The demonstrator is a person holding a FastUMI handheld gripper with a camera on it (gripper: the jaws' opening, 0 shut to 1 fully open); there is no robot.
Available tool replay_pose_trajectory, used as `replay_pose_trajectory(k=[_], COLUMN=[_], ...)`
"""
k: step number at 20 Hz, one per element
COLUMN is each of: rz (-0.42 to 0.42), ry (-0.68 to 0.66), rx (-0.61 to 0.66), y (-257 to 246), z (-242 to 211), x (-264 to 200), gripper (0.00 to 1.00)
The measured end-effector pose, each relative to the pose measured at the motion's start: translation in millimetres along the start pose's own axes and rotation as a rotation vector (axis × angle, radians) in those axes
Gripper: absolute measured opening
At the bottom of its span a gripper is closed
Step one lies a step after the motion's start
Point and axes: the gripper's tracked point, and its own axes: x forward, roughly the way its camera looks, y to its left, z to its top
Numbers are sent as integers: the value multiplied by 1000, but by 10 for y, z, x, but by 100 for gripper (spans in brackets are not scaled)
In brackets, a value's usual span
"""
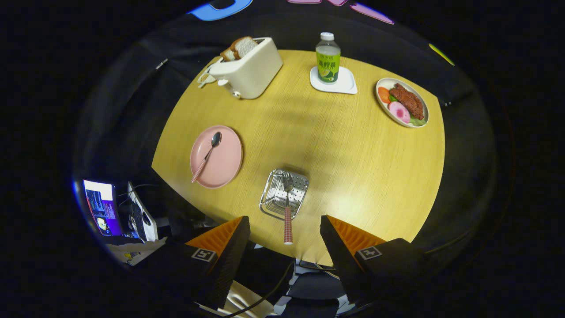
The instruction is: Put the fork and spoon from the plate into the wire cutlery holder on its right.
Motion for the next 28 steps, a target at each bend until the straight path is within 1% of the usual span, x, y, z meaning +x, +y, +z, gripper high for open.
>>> replay_pose_trajectory(k=[2, 5, 6, 8, 11, 12, 14, 17, 20, 23, 25, 28], rz=[0, -82, -100, -106, -126, -124, -97, -30, 1, 1, 20, 37], ry=[-124, -307, -374, -495, -634, -645, -647, -599, -518, -445, -383, -294], rx=[4, -34, -25, 15, 50, 62, 103, 139, 125, 88, 81, 80], y=[56, 15, 74, 252, 474, 577, 807, 1205, 1551, 1845, 2053, 2256], z=[188, 411, 476, 572, 684, 681, 645, 590, 523, 485, 441, 360], x=[-178, -453, -536, -700, -788, -752, -618, -261, 174, 643, 974, 1401], gripper=[100, 100, 100, 99, 99, 99, 99, 99, 99, 99, 100, 100])
